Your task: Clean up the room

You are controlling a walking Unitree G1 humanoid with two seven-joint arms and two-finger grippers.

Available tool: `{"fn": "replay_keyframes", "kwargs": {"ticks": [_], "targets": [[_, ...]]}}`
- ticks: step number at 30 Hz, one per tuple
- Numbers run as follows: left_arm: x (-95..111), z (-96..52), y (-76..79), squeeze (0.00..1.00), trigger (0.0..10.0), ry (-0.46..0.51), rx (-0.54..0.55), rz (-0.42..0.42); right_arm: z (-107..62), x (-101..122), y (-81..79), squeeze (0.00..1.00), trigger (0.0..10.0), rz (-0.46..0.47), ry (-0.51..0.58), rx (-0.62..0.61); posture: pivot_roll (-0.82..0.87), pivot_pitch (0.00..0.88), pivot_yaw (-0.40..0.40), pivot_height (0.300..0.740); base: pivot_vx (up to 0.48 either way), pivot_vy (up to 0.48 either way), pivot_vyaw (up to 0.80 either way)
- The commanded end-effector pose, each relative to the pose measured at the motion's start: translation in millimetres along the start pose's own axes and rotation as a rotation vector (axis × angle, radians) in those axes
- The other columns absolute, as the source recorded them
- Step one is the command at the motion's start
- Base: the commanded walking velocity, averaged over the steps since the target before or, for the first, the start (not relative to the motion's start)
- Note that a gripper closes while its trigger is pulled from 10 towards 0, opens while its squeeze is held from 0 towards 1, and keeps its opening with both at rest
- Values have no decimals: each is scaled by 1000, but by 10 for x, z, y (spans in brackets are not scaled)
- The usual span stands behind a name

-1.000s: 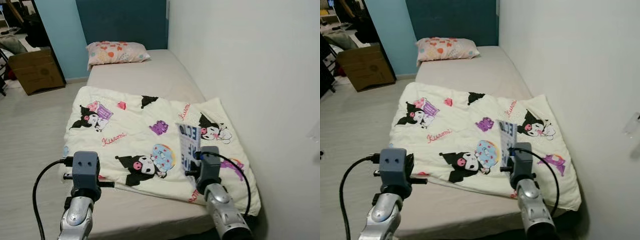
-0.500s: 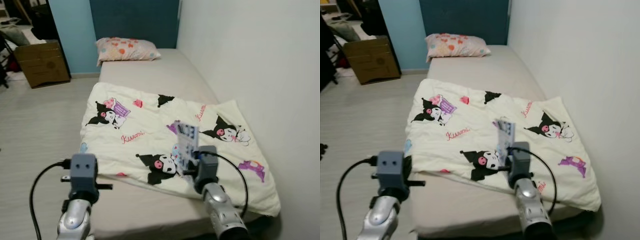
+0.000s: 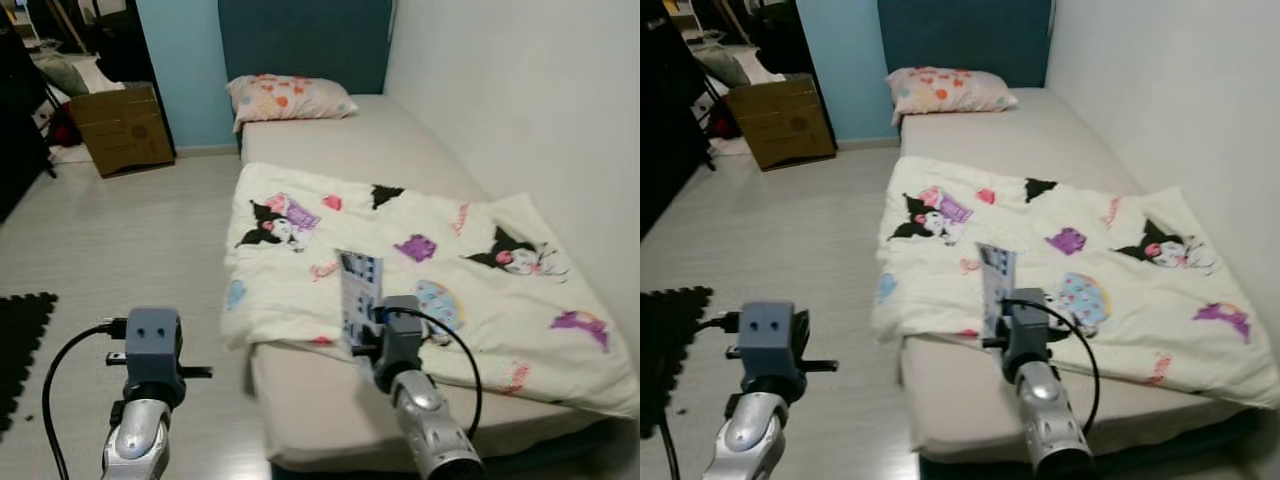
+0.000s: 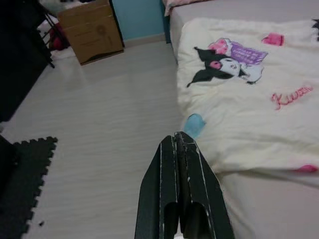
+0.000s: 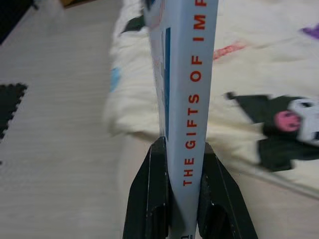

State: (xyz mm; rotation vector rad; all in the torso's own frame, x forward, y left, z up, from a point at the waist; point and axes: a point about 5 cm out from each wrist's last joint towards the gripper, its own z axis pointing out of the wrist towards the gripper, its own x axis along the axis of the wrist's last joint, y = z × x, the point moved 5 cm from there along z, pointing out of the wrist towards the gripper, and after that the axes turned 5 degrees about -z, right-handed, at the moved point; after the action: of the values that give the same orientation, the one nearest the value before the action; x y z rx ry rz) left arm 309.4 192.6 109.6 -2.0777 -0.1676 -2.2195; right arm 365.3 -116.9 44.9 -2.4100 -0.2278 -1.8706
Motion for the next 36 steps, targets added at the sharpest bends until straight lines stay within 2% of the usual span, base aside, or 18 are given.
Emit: {"fn": "replay_keyframes", "kwargs": {"ticks": [1,15,17,19,33,36], "targets": [[-24,-29,-45,0,10000,-11,9,10,4,76,8,0,10000,7,35,-6,-1,119,-13,740,0,442,0],[-10,-44,-60,0,10000,-10,8,7,3,69,-42,0,10000,9,37,9,9,117,-17,740,0,445,0],[6,-47,-48,0,10000,-15,-19,53,8,76,-51,0,10000,11,39,11,12,115,-15,740,0,0,0],[-1,-50,-54,0,10000,-19,-16,48,10,77,-51,0,10000,11,40,11,12,115,-15,740,0,0,0],[-11,-55,-35,0,10000,-37,-19,45,5,63,-18,0,10000,18,42,1,16,109,-11,740,0,-480,0],[-7,-33,-69,0,10000,-33,9,78,12,75,-20,0,10000,19,45,0,17,103,-9,740,0,-320,0]]}}
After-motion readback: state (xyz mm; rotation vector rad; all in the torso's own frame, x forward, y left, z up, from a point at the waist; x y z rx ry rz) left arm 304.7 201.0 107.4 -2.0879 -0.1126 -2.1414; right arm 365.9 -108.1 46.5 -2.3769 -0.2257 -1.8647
